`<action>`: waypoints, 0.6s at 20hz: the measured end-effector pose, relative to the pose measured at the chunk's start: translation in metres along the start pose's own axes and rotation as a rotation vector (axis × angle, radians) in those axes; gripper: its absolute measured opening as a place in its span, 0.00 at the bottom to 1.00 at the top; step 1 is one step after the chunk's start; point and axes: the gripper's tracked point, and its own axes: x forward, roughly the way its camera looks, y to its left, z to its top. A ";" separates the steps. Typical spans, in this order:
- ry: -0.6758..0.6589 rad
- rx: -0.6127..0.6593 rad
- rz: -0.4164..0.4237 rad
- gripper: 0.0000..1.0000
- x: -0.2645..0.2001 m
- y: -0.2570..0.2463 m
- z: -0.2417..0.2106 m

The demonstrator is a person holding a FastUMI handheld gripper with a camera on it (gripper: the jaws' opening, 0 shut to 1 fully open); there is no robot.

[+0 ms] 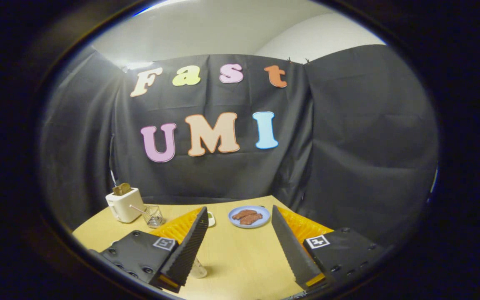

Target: Take the bottle from table, then pour the juice into the cup, finally place the bottle on the coaster

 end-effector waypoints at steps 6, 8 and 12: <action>0.039 0.011 0.019 0.97 -0.010 0.007 -0.016; 0.040 -0.007 0.037 0.97 -0.011 0.013 -0.018; 0.040 -0.010 0.076 0.97 -0.012 0.031 -0.016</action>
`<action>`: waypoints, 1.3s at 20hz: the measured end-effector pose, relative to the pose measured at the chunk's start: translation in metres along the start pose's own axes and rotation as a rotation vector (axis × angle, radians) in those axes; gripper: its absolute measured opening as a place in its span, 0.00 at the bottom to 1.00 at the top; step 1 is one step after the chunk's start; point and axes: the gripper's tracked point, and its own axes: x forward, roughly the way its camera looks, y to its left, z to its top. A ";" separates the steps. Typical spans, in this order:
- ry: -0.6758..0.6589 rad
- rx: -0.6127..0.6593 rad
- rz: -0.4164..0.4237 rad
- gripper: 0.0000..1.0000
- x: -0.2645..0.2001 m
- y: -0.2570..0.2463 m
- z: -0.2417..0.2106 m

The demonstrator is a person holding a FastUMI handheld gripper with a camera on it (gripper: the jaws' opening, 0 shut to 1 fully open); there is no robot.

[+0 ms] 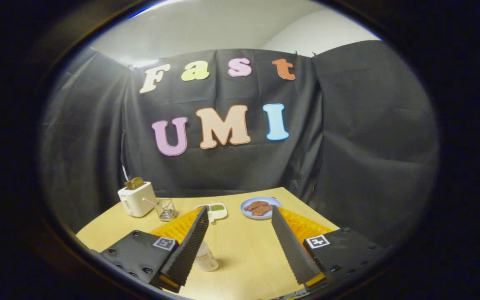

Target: Take the bottle from table, then pour the juice into the cup, finally place the bottle on the coaster

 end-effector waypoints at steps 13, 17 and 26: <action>0.032 0.007 0.116 0.97 0.009 0.060 -0.044; 0.025 -0.004 0.150 0.97 0.014 0.076 -0.048; 0.114 -0.004 0.195 0.97 0.027 0.099 -0.095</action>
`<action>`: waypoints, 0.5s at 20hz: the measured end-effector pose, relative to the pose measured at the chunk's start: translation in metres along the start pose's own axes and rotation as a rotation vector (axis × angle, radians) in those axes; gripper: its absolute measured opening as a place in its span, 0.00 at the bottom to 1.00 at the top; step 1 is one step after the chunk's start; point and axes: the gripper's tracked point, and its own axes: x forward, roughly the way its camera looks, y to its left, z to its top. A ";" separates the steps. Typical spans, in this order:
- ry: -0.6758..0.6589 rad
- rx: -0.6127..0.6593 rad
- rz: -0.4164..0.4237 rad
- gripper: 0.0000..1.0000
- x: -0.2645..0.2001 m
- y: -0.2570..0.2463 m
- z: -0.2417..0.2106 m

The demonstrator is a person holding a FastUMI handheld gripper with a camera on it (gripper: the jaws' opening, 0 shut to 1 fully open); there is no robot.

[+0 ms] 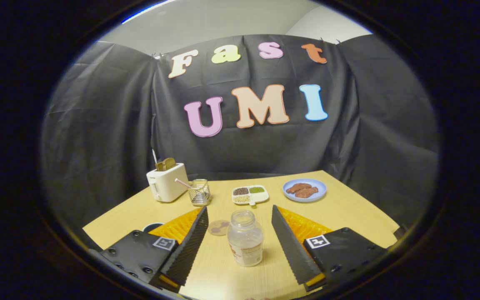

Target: Take the bottle from table, then pour the juice into the cup, finally place the bottle on the coaster

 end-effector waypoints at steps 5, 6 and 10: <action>0.048 -0.011 0.000 0.97 0.013 -0.001 -0.021; 0.059 -0.018 0.003 0.97 0.016 0.001 -0.026; 0.099 -0.033 0.009 0.97 0.025 0.001 -0.045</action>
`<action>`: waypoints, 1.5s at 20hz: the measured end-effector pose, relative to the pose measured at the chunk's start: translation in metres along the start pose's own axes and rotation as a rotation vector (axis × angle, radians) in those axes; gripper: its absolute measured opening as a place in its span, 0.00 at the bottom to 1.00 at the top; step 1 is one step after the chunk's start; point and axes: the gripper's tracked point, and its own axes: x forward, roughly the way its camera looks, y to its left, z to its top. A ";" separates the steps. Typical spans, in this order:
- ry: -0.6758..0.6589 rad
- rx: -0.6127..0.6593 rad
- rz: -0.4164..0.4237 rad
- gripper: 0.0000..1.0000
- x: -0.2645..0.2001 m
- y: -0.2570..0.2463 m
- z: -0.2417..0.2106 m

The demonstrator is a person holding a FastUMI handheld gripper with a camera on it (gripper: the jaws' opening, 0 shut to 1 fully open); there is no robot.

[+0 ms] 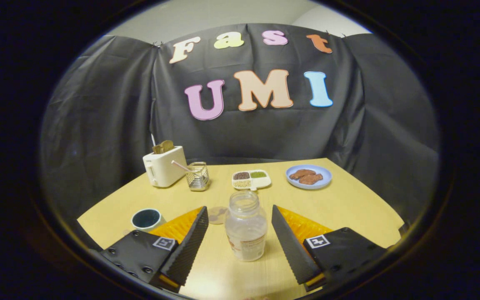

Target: Take the bottle from table, then pour the juice into the cup, finally place the bottle on the coaster

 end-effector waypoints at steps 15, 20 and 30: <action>0.146 -0.005 -0.036 0.97 0.040 -0.014 -0.066; 0.183 0.020 -0.041 0.97 0.050 -0.014 -0.082; 0.239 0.036 -0.056 0.95 0.064 -0.017 -0.106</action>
